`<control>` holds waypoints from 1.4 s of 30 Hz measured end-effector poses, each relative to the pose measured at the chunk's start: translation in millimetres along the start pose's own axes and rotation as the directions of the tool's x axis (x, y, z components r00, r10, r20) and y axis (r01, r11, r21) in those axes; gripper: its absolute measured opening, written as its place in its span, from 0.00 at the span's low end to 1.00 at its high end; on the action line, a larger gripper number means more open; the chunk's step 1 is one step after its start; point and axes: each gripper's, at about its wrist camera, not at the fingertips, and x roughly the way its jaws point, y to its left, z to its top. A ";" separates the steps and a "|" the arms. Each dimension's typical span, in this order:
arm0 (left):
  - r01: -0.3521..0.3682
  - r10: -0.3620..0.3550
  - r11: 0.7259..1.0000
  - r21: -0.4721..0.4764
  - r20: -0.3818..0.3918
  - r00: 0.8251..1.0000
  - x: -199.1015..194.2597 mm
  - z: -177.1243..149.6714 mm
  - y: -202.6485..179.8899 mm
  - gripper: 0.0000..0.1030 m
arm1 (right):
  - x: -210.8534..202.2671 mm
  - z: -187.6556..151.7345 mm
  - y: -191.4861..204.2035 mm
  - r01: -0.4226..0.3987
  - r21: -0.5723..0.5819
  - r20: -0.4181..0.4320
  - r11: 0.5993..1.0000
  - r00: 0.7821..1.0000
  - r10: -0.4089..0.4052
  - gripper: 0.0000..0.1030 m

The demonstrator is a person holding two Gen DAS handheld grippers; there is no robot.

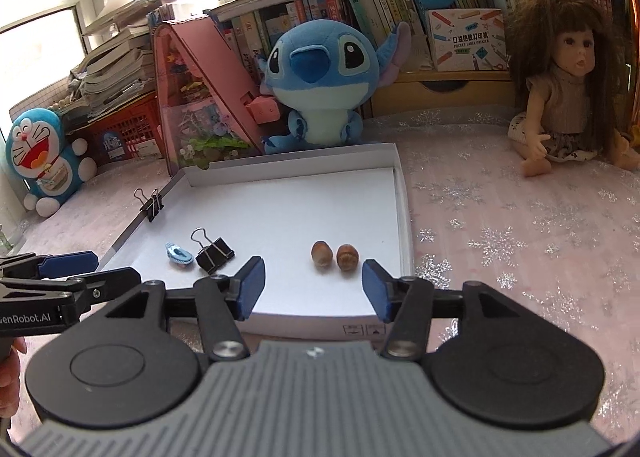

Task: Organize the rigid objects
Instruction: 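Withdraw both open tools from the tray toward the black lids and clear cup, then grasp the black round lid with the left tool while the right tool grasps the clear plastic cup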

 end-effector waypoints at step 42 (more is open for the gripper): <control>-0.031 0.028 0.998 0.050 0.052 0.998 -97.1 -122.1 25.2 0.81 | -85.5 -120.2 21.2 0.019 -0.188 0.105 0.982 0.995 0.001 0.76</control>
